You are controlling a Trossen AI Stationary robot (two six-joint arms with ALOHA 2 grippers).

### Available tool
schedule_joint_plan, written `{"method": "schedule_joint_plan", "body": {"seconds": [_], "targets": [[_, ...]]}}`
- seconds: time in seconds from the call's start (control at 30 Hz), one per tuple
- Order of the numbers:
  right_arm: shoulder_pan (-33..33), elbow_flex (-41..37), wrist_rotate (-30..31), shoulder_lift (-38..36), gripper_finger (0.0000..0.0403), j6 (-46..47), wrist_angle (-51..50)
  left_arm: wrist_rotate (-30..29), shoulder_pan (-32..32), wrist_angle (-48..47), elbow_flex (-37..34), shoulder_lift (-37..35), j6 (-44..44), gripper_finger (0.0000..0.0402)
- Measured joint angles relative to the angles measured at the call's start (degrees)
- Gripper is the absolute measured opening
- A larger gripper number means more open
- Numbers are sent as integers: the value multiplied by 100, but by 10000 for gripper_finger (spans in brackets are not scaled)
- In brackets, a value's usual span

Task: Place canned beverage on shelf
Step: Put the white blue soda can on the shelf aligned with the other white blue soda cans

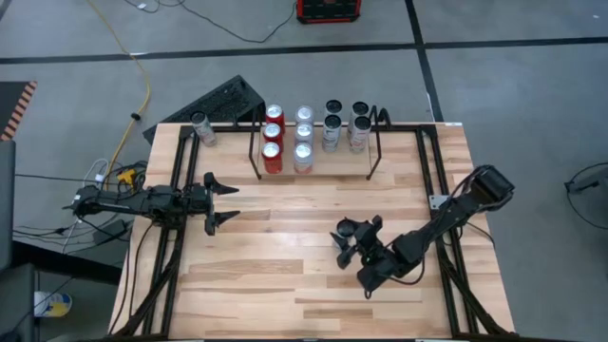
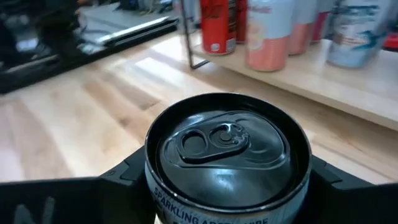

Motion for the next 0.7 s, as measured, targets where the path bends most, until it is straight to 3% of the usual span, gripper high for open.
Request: {"method": "schedule_joint_plan", "body": {"seconds": [0.4, 0.7], "targets": [[-12, 352, -280, -76, 308, -1105, 120, 0, 2, 0, 0, 0, 0, 327], [-49, 845, -571, -83, 316, -2118, 77, 0, 2, 0, 0, 0, 0, 327]]}}
